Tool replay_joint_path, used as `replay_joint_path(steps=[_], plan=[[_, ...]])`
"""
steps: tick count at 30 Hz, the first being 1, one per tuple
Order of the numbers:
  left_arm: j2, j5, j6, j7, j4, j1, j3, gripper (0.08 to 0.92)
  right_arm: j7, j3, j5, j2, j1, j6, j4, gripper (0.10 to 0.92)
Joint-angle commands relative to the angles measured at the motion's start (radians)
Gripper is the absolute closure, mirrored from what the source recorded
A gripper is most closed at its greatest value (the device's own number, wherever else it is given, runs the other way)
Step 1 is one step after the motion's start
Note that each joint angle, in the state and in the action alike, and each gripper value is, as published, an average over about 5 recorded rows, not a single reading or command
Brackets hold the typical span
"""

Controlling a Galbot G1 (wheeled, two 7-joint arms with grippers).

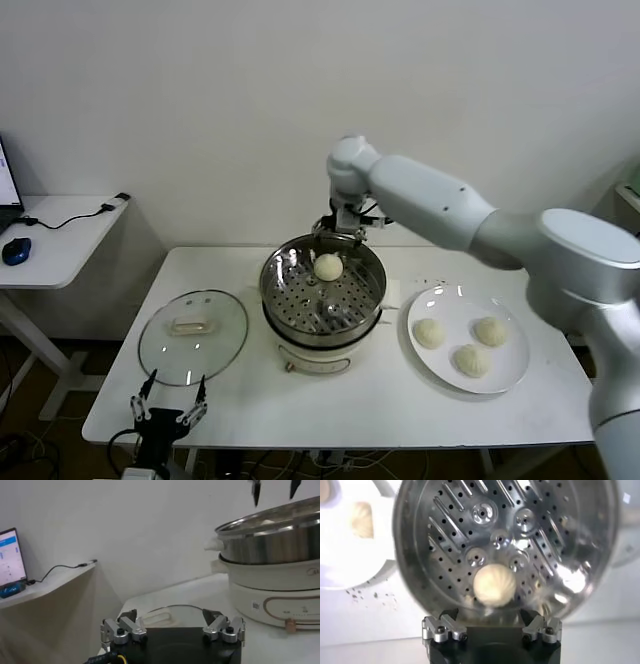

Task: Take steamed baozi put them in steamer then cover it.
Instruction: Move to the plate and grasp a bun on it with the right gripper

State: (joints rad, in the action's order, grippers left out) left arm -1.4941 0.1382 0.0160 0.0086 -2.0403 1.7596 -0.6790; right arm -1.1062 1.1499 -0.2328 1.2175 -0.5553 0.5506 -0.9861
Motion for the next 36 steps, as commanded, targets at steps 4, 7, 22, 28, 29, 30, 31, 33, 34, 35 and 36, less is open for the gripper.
replay_joint_path(steps=[4,7,22,28,29,30,31,33,34,35,36], plan=[[-0.007,-0.016,-0.008,-0.001,-0.022,0.001,-0.003,0.177,0.136,0.291,0.561,-0.349,-0.199,-0.564,-0.241,0.203],[-0.005,-0.028,-0.011,-0.001,-0.026,0.002,-0.003,0.177,0.124,0.292,0.647,-0.445,-0.178,-0.751,-0.296,0.203],[-0.011,-0.035,-0.018,-0.010,-0.039,0.021,-0.005,0.177,0.054,0.063,0.601,-0.557,0.263,-0.860,-0.195,0.203],[-0.014,-0.032,-0.017,-0.010,-0.035,0.025,-0.009,0.177,0.037,-0.041,0.493,-0.494,0.402,-0.817,-0.111,0.203],[-0.015,-0.031,-0.017,-0.010,-0.034,0.025,-0.010,0.177,0.035,-0.050,0.479,-0.483,0.415,-0.811,-0.098,0.203],[-0.015,-0.029,-0.017,-0.011,-0.033,0.025,-0.011,0.177,0.032,-0.056,0.467,-0.472,0.426,-0.806,-0.086,0.203],[-0.015,-0.027,-0.017,-0.012,-0.031,0.025,-0.012,0.177,0.031,-0.061,0.458,-0.461,0.435,-0.801,-0.074,0.203],[-0.015,-0.021,-0.018,-0.015,-0.028,0.024,-0.012,0.177,0.031,-0.075,0.450,-0.437,0.453,-0.794,-0.047,0.203],[-0.015,-0.018,-0.019,-0.016,-0.027,0.024,-0.012,0.177,0.033,-0.083,0.450,-0.425,0.461,-0.791,-0.035,0.203],[-0.015,-0.016,-0.020,-0.018,-0.027,0.025,-0.012,0.177,0.034,-0.092,0.450,-0.414,0.469,-0.790,-0.025,0.203],[-0.015,-0.014,-0.021,-0.019,-0.026,0.025,-0.011,0.177,0.035,-0.100,0.449,-0.402,0.477,-0.788,-0.014,0.203]])
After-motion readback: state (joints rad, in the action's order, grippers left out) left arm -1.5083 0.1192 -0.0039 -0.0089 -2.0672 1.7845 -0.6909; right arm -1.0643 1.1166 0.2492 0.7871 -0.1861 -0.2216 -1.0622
